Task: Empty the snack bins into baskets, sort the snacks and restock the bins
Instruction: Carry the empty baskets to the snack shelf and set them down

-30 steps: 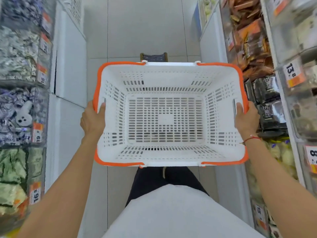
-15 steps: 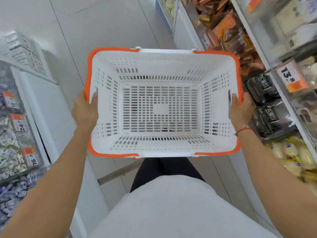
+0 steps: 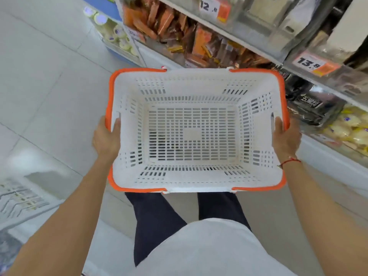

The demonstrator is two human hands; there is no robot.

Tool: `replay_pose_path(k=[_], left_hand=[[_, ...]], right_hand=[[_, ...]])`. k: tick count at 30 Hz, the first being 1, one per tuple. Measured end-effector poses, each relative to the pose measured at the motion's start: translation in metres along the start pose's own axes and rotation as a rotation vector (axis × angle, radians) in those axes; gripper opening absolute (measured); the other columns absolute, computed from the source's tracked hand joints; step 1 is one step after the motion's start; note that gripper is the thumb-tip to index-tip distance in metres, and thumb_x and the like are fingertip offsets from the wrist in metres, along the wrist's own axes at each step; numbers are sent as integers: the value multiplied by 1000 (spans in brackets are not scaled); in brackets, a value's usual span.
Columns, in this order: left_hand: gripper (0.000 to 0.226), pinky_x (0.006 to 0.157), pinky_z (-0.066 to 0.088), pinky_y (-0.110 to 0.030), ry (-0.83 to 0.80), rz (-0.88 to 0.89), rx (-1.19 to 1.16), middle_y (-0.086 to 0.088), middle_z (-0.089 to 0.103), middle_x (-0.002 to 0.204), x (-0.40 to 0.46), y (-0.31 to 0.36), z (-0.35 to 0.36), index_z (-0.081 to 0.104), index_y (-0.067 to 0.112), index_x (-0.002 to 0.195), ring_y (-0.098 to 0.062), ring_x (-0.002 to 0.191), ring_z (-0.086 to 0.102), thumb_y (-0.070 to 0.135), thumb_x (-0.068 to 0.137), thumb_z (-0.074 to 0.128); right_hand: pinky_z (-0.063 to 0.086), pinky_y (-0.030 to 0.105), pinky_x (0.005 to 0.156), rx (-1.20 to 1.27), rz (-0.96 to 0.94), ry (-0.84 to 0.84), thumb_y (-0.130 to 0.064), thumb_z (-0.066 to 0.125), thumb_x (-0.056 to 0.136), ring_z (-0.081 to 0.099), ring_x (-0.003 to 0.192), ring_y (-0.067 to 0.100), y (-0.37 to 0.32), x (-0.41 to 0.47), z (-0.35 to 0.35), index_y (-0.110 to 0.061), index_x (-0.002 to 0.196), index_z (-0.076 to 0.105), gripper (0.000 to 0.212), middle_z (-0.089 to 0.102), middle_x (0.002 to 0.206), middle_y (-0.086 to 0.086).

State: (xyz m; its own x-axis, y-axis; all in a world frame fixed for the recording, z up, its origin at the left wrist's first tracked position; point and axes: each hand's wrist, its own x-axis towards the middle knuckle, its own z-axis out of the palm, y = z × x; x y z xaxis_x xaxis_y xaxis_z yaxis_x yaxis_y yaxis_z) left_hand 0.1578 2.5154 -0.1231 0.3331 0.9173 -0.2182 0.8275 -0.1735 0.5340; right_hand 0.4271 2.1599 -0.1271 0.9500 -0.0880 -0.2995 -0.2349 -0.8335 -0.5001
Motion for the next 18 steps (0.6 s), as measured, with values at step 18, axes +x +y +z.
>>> replay_pose_path(k=[18], left_hand=[[36,76,54,-46,-204,339,137,-6,68,92,200,10,50,56,16,107,-32,82,64,50,97,46]], right_hand=[[39,35,68,226,222,249,-34,43,102,53,74,29,5,-57,117,-6,108,52,31,55,84,8]])
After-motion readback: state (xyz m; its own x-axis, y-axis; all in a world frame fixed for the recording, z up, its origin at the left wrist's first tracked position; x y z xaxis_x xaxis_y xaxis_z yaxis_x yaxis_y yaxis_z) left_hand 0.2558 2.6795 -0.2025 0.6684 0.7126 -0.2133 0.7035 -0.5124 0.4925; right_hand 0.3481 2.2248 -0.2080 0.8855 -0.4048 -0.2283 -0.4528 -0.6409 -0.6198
